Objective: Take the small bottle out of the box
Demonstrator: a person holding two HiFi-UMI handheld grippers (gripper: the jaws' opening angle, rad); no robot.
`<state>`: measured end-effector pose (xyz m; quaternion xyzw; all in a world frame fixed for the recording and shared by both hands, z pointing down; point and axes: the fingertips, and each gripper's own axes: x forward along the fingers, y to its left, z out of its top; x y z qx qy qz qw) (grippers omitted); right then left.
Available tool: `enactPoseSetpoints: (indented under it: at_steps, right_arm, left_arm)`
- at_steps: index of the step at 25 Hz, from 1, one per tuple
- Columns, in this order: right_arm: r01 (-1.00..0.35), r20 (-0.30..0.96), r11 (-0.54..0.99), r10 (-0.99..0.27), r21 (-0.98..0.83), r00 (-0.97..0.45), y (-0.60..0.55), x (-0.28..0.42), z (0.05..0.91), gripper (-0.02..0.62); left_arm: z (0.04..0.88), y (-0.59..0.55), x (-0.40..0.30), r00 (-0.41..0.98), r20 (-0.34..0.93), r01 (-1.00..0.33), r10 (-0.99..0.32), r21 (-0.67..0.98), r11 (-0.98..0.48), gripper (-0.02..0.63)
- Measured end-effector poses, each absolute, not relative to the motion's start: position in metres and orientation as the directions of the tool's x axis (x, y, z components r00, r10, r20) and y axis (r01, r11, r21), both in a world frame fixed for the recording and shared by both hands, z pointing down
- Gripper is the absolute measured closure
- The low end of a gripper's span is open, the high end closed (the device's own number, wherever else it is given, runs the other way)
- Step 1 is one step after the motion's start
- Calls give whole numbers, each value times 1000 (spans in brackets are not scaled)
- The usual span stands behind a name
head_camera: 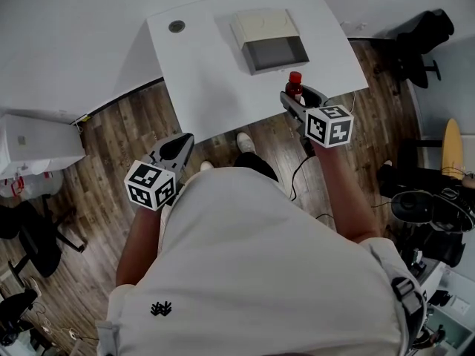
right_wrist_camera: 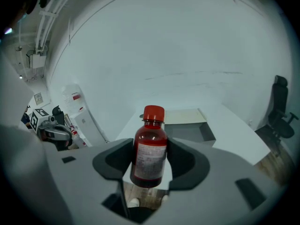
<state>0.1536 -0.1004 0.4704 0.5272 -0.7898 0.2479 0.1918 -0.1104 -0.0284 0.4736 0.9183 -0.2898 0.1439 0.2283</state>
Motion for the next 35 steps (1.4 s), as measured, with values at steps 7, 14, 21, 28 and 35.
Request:
enactPoseSetpoints:
  at_steps: [7,14,21,28,35]
  right_arm:
    - [-926,540,319,-753,-201,-377,-72,144,465,368]
    - [-920,527,323,-754,-223,-392,-55,133,466,368]
    - [-914,518,339,-753,-222,-405,-46,127,461,368]
    - [-911,512,349,-754,-220,-412,-50,122,460,368]
    - [-912,507,350,-758,-215,-411,-51,122,456,368]
  left_arm:
    - [474,-25,-109,800,390,-584,-456,334,-740,600]
    - [476,-25,-109,801,389,-582,-454,331,-743,600]
    - [476,-24,-113,797,389,-588,-461,327,-740,600]
    - [478,-25,-116,794,387,-595,-470,332,-732,600]
    - [478,-22,-117,793,387,-596,-470,334,-730,600]
